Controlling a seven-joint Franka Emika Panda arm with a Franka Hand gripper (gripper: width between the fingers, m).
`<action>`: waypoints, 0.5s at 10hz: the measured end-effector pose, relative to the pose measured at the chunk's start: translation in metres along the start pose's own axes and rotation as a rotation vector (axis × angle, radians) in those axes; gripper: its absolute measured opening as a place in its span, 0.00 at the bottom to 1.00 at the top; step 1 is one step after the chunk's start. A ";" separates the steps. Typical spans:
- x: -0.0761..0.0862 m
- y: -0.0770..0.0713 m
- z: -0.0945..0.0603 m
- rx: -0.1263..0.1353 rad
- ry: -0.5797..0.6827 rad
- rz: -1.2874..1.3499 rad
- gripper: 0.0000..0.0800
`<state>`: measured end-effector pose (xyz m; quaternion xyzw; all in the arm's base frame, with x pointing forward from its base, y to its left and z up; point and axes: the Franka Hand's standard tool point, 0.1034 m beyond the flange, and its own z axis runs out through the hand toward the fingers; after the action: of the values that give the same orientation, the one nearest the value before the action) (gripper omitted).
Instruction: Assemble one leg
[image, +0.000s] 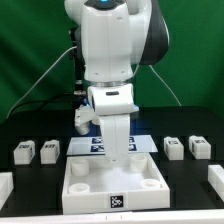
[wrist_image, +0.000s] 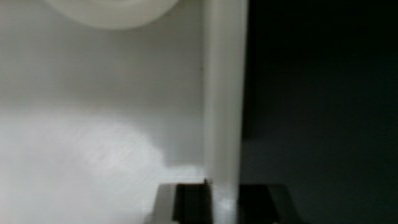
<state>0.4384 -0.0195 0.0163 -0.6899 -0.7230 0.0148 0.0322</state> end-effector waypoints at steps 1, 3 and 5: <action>0.000 0.000 0.000 0.000 0.000 0.000 0.07; 0.000 0.000 0.000 0.000 0.000 0.000 0.07; 0.000 0.000 0.000 0.000 0.000 0.000 0.07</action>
Offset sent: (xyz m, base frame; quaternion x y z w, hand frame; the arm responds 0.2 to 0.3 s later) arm 0.0000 0.0000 0.0000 0.0000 0.0000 0.0000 1.0000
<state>0.4384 -0.0195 0.0163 -0.6899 -0.7230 0.0148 0.0322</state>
